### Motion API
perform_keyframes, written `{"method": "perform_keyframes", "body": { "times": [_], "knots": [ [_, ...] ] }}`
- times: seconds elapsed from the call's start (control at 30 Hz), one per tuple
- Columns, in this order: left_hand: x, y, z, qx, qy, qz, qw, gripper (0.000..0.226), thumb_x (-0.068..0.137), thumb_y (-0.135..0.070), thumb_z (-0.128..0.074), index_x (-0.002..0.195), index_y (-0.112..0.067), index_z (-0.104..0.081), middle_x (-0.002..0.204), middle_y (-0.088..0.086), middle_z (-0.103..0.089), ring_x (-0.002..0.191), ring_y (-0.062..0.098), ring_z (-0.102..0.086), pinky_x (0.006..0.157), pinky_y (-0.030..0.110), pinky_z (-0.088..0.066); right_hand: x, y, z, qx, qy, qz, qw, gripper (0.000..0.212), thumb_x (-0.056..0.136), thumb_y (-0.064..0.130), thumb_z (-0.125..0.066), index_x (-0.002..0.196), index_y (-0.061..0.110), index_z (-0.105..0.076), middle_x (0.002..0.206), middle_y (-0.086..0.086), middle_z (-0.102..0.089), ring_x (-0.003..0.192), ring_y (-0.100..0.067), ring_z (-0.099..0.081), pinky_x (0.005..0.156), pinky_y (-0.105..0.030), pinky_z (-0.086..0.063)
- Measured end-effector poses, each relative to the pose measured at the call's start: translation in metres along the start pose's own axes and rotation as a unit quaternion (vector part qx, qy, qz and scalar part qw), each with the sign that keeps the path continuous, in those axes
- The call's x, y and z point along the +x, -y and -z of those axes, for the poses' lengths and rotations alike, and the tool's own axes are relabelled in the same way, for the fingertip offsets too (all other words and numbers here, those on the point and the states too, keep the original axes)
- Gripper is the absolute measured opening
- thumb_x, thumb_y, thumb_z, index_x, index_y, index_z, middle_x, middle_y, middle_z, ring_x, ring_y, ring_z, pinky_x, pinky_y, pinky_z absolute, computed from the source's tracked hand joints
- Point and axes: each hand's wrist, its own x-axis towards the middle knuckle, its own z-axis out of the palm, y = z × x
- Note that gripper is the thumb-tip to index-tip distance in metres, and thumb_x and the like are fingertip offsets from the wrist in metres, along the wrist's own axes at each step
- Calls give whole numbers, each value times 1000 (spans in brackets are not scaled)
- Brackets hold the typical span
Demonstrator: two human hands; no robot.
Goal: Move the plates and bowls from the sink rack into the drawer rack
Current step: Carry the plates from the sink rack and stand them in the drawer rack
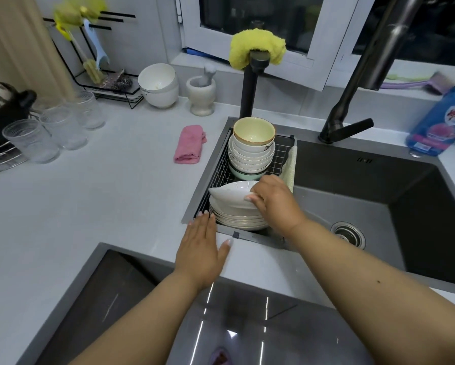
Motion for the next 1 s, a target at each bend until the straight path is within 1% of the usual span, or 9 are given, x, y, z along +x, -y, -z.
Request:
{"method": "perform_keyframes", "body": {
  "times": [0.07, 0.17, 0.23, 0.33, 0.43, 0.5, 0.67, 0.83, 1.0],
  "knots": [
    [3, 0, 9, -154, -32, 54, 986, 73, 95, -56, -21, 149, -8, -21, 157, 11, -21, 146, 22, -12, 120, 34, -8, -3, 4, 9, 0, -23, 18, 1000, 37, 84, 34, -52, 67, 3, -63, 67, -10, -56, 66, -27, -52, 69, -22, -28],
    [1, -16, 40, -341, -120, 141, 921, 63, 91, -57, -25, 119, -9, -54, 121, 11, -58, 118, 28, -51, 103, 45, -39, -10, 12, 25, -9, -64, 67, 996, 31, 85, 29, -55, 69, 4, -63, 68, -9, -55, 73, -17, -43, 68, -18, -21],
    [-2, -33, 68, -519, -99, 205, 824, 49, 96, -54, -27, 108, -14, -54, 108, 10, -60, 102, 28, -60, 93, 45, -48, -17, 20, 37, -14, -77, 106, 991, 33, 88, 31, -54, 70, 5, -63, 69, -9, -55, 73, -15, -38, 68, -21, -24],
    [-12, -52, 97, -750, 20, 245, 615, 40, 101, -44, -34, 123, -13, -47, 113, 23, -62, 94, 35, -67, 75, 43, -58, -31, 46, 53, -18, -66, 169, 983, 52, 98, 39, -37, 67, 5, -61, 67, -9, -53, 71, -19, -39, 67, -25, -24],
    [-36, -63, 107, -800, 18, 260, 541, 34, 97, -18, -41, 127, -2, -47, 112, 25, -62, 90, 37, -66, 69, 43, -60, -52, 70, 66, -26, -50, 215, 975, 55, 99, 39, -32, 66, 6, -61, 67, -7, -52, 71, -18, -36, 68, -24, -20],
    [-57, -69, 105, -806, -5, 270, 527, 29, 95, -9, -40, 121, -1, -47, 106, 23, -63, 87, 36, -66, 65, 44, -59, -67, 79, 76, -18, -25, 214, 976, 52, 98, 41, -34, 70, 8, -63, 70, -5, -53, 74, -17, -40, 70, -24, -24],
    [-118, -84, 94, -779, -66, 293, 550, 30, 95, -9, -40, 124, -5, -46, 113, 21, -62, 90, 36, -65, 50, 40, -58, -104, 97, 104, 64, -23, 79, 995, 39, 94, 39, -38, 86, 13, -67, 85, 0, -62, 86, -20, -53, 84, -31, -36],
    [-191, -97, 92, -775, -140, 304, 536, 28, 100, -20, -38, 125, -8, -45, 105, 15, -63, 88, 33, -64, 66, 48, -58, -135, 120, 113, 68, -10, 80, 994, 41, 92, 40, -38, 86, 13, -69, 87, -1, -64, 89, -23, -54, 85, -36, -40],
    [-261, -101, 102, -752, -231, 315, 531, 27, 103, -29, -34, 118, -12, -49, 100, 10, -64, 86, 28, -64, 47, 36, -56, -165, 160, 106, 132, 8, 34, 991, 43, 87, 46, -37, 93, 19, -70, 98, -1, -60, 101, -22, -51, 87, -21, -27]
  ]
}}
